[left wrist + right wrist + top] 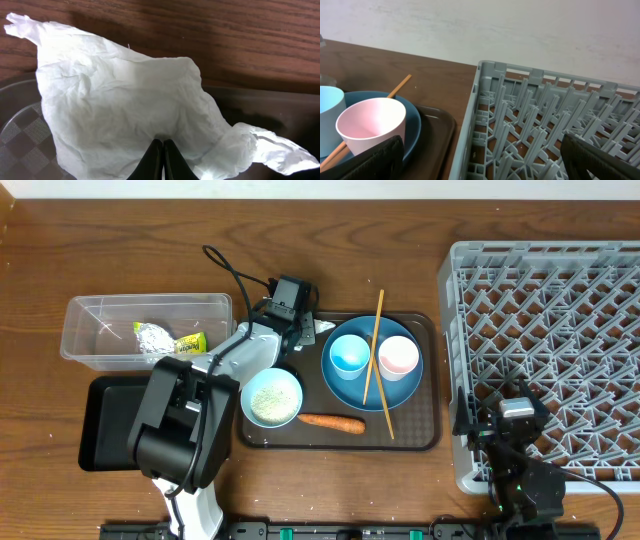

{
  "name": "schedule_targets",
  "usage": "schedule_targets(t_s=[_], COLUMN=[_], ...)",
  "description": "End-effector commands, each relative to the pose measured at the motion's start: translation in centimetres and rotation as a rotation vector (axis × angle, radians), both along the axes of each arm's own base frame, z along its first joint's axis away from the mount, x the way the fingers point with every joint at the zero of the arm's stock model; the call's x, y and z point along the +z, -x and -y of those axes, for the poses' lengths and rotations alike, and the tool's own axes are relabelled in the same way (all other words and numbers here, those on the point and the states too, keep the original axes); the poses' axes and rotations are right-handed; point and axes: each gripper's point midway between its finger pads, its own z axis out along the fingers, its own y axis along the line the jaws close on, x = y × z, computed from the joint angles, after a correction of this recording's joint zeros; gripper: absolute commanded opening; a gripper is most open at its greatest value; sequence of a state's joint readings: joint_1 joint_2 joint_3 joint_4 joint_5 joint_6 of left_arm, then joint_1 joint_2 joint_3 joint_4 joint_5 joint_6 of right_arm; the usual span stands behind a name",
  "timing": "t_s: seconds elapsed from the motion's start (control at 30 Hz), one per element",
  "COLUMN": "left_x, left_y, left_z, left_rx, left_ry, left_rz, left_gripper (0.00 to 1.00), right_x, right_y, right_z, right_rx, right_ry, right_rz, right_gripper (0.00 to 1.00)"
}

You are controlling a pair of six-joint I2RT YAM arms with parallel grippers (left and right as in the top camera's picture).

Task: Sort waste into correct bins and load items into the dishwasher rack
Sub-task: 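Lower the left gripper and pinch the white tissue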

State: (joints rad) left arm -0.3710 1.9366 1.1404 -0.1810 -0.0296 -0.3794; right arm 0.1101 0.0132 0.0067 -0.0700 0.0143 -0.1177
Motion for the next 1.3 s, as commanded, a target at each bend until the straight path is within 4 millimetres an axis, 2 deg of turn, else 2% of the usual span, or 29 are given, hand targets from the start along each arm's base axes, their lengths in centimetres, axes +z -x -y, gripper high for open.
schedule_targets(t_s=[0.0,0.1,0.17,0.3,0.37,0.87,1.07,1.2,1.27], left_x=[0.1,1.3,2.4,4.1,4.1,-0.5,-1.7,-1.8,-1.7], left_y=[0.1,0.2,0.4,1.1,1.3,2.0,1.9,1.7,1.6], left_z=[-0.2,-0.3,-0.4,-0.6,-0.7,-1.0,-1.0,-0.9,-0.8], left_rx=[0.004,0.004,0.005,0.005,0.004,0.005,0.004,0.004,0.004], left_ry=[-0.008,-0.003,0.0,0.001,-0.002,-0.038,-0.043,-0.041,-0.038], left_rz=[0.001,0.013,0.022,0.025,0.016,-0.074,-0.087,-0.081,-0.074], left_gripper=[0.06,0.13,0.32,0.47,0.49,0.49,0.48,0.38,0.28], right_x=[-0.1,-0.1,-0.1,-0.1,-0.1,-0.1,-0.1,-0.1,-0.1], right_y=[0.0,0.0,0.0,0.0,0.0,0.0,0.0,0.0,0.0], right_z=[0.1,0.1,0.1,0.1,0.1,0.1,0.1,0.1,0.1], right_rx=[-0.002,-0.002,-0.002,-0.002,-0.002,-0.002,-0.002,-0.002,-0.002], right_ry=[0.011,0.011,0.011,0.011,0.011,0.011,0.011,0.011,0.011], right_rz=[-0.003,-0.003,-0.003,-0.003,-0.003,-0.003,-0.003,-0.003,-0.003], right_gripper=[0.99,0.99,0.99,0.99,0.99,0.99,0.99,0.99,0.99])
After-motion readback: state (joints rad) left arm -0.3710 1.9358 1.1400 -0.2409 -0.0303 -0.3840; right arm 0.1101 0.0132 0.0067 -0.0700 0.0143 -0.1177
